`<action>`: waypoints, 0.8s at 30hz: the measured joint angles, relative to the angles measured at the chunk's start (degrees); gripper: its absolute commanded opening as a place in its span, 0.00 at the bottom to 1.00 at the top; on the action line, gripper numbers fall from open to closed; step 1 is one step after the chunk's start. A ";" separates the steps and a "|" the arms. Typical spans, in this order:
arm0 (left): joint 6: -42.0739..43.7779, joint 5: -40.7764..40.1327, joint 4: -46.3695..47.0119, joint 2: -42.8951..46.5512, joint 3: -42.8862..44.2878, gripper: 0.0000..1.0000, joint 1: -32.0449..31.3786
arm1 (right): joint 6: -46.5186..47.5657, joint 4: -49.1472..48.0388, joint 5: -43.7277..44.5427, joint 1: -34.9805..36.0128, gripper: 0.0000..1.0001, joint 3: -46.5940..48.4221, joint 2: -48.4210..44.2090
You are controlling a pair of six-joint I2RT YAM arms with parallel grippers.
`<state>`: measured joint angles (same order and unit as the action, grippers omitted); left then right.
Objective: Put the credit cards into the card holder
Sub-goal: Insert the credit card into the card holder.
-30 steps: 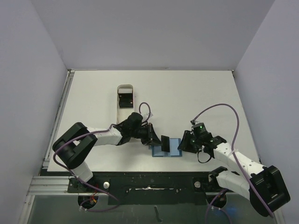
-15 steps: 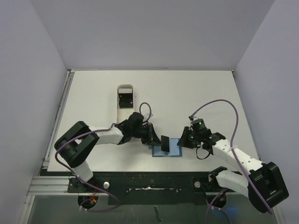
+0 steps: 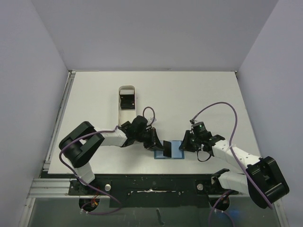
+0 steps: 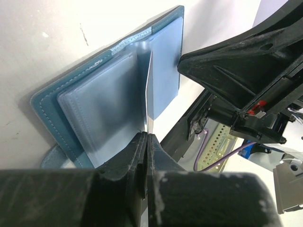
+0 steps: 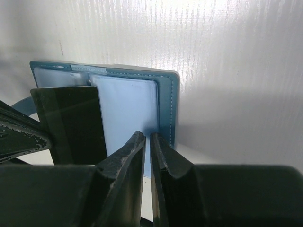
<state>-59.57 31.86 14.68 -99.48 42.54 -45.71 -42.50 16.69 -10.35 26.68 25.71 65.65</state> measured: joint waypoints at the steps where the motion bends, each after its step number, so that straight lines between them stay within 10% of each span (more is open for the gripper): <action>1: 0.00 -0.09 -0.02 -0.11 0.00 0.00 -0.02 | 0.00 -0.07 0.02 0.02 0.13 -0.20 0.00; 24: -0.76 -3.32 -2.95 -1.84 0.02 0.00 -0.83 | 0.00 -0.81 0.79 0.00 0.12 -0.83 0.24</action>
<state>-60.34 28.53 11.73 -101.32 42.57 -46.54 -42.50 15.88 -9.56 26.68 24.88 65.89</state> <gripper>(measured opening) 0.009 0.124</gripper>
